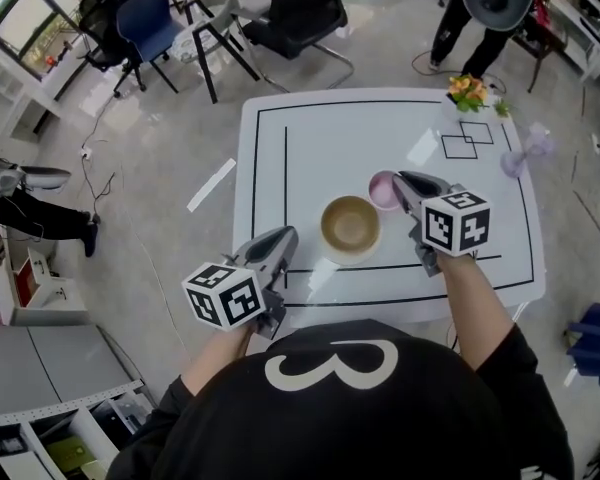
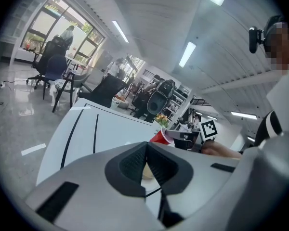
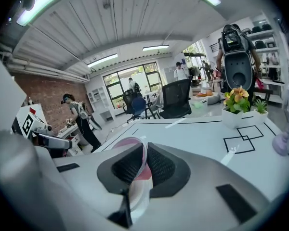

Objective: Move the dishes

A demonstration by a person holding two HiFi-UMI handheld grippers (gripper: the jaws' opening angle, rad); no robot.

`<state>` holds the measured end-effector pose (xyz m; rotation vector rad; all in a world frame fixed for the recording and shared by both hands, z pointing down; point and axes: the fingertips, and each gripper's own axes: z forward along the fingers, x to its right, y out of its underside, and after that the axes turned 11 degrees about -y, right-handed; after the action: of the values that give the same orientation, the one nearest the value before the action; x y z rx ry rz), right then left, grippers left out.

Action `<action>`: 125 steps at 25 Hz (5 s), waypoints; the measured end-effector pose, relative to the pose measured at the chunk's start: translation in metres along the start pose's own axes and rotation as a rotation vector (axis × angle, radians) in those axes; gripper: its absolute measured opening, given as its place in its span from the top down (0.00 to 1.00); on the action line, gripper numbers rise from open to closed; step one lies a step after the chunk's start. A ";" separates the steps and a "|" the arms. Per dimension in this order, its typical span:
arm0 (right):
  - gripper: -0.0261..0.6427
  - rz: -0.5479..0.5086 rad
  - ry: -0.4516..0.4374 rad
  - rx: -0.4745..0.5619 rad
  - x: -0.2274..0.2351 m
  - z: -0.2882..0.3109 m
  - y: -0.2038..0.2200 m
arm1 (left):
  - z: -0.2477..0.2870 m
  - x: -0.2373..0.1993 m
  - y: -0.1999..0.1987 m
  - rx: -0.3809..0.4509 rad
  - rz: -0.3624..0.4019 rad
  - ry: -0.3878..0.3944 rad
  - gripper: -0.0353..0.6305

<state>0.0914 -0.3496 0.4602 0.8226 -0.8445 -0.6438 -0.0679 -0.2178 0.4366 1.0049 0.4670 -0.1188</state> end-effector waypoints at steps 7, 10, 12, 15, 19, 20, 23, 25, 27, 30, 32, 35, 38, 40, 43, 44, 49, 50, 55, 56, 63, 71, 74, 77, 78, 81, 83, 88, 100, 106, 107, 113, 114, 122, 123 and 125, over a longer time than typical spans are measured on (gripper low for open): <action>0.90 0.031 0.039 -0.044 0.039 0.007 0.020 | 0.006 -0.006 0.014 0.014 -0.043 -0.040 0.94; 0.90 0.057 0.046 -0.066 0.049 0.012 0.022 | 0.007 -0.009 0.018 0.017 -0.058 -0.050 0.94; 0.90 0.079 0.056 -0.076 0.055 0.014 0.025 | 0.006 -0.013 0.020 0.019 -0.065 -0.060 0.94; 0.89 0.116 0.063 -0.066 0.062 0.016 0.026 | 0.004 -0.020 0.022 0.021 -0.082 -0.073 0.94; 0.81 0.149 0.059 -0.049 0.064 0.017 0.026 | 0.003 -0.026 0.023 0.023 -0.093 -0.077 0.94; 0.76 0.154 0.059 -0.044 0.064 0.017 0.026 | 0.002 -0.027 0.023 0.025 -0.095 -0.075 0.94; 0.66 0.163 0.064 -0.019 0.060 0.014 0.022 | -0.001 -0.028 0.020 0.026 -0.093 -0.063 0.94; 0.63 0.163 0.063 0.000 0.055 0.010 0.019 | -0.002 -0.027 0.020 0.019 -0.085 -0.049 0.94; 0.59 0.162 0.061 0.017 0.047 0.003 0.017 | -0.003 -0.026 0.019 0.015 -0.075 -0.034 0.94; 0.57 0.158 0.068 0.033 0.033 -0.009 0.019 | -0.006 -0.024 0.017 0.006 -0.070 -0.009 0.94; 0.57 0.160 0.072 0.042 0.024 -0.018 0.022 | -0.010 -0.022 0.017 -0.006 -0.062 0.008 0.94; 0.58 0.160 0.082 0.056 0.012 -0.028 0.023 | -0.017 -0.018 0.016 -0.025 -0.046 0.030 0.94; 0.58 0.182 0.062 0.063 -0.006 -0.030 0.027 | -0.024 -0.021 0.018 -0.048 -0.042 0.037 0.94; 0.59 0.204 0.044 0.072 -0.016 -0.028 0.031 | -0.028 -0.025 0.020 -0.060 -0.046 0.036 0.94; 0.60 0.229 0.029 0.063 -0.025 -0.022 0.040 | -0.032 -0.028 0.022 -0.064 -0.050 0.034 0.94; 0.60 0.236 0.022 0.052 -0.028 -0.018 0.045 | -0.033 -0.029 0.023 -0.063 -0.049 0.034 0.94; 0.61 0.278 0.010 -0.005 -0.032 0.005 0.073 | -0.039 -0.038 0.026 -0.067 -0.054 0.021 0.94; 0.62 0.288 0.008 -0.013 -0.032 0.008 0.077 | -0.040 -0.039 0.027 -0.070 -0.054 0.019 0.94; 0.65 0.348 -0.010 -0.038 -0.034 0.025 0.093 | -0.041 -0.045 0.029 -0.075 -0.057 0.004 0.94; 0.65 0.359 -0.013 -0.037 -0.034 0.028 0.095 | -0.041 -0.046 0.029 -0.074 -0.058 0.004 0.94; 0.72 0.410 -0.012 -0.047 -0.036 0.042 0.104 | -0.036 -0.053 0.026 -0.069 -0.058 -0.004 0.94; 0.86 0.409 0.034 -0.036 -0.033 0.046 0.107 | -0.031 -0.053 0.027 -0.061 -0.068 -0.003 0.94; 0.91 0.410 0.046 -0.038 -0.031 0.046 0.107 | -0.029 -0.053 0.030 -0.068 -0.078 -0.001 0.94; 0.91 0.399 0.051 -0.050 -0.029 0.045 0.107 | -0.028 -0.052 0.030 -0.072 -0.082 -0.008 0.94; 0.91 0.399 0.046 -0.055 -0.028 0.045 0.108 | -0.027 -0.052 0.030 -0.073 -0.082 -0.011 0.94; 0.91 0.397 0.032 -0.067 -0.029 0.045 0.108 | -0.025 -0.053 0.030 -0.083 -0.078 -0.021 0.94; 0.91 0.401 0.019 -0.061 -0.031 0.041 0.105 | -0.024 -0.052 0.030 -0.088 -0.076 -0.024 0.94; 0.91 0.410 0.008 -0.020 -0.029 0.024 0.095 | -0.016 -0.045 0.031 -0.101 -0.069 -0.016 0.94; 0.91 0.441 0.097 0.058 0.006 -0.043 0.094 | 0.015 0.003 0.033 -0.142 -0.013 0.071 0.94; 0.91 0.468 0.177 0.092 0.031 -0.075 0.098 | 0.026 0.027 0.032 -0.153 0.025 0.119 0.94; 0.91 0.475 0.189 0.098 0.035 -0.080 0.100 | 0.028 0.030 0.032 -0.157 0.031 0.127 0.94; 0.91 0.509 0.246 0.124 0.055 -0.101 0.107 | 0.035 0.048 0.033 -0.177 0.051 0.163 0.94; 0.91 0.515 0.255 0.123 0.059 -0.103 0.109 | 0.036 0.050 0.033 -0.179 0.055 0.167 0.94; 0.90 0.555 0.325 0.113 0.082 -0.107 0.125 | 0.043 0.048 0.029 -0.192 0.067 0.168 0.94; 0.90 0.555 0.332 0.109 0.085 -0.107 0.126 | 0.043 0.046 0.029 -0.193 0.067 0.166 0.94; 0.89 0.557 0.342 0.101 0.089 -0.106 0.129 | 0.045 0.042 0.029 -0.194 0.063 0.162 0.94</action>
<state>0.2484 -0.3105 0.5590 0.7164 -0.7477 0.0322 -0.0065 -0.2350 0.4615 0.8411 0.5831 0.0641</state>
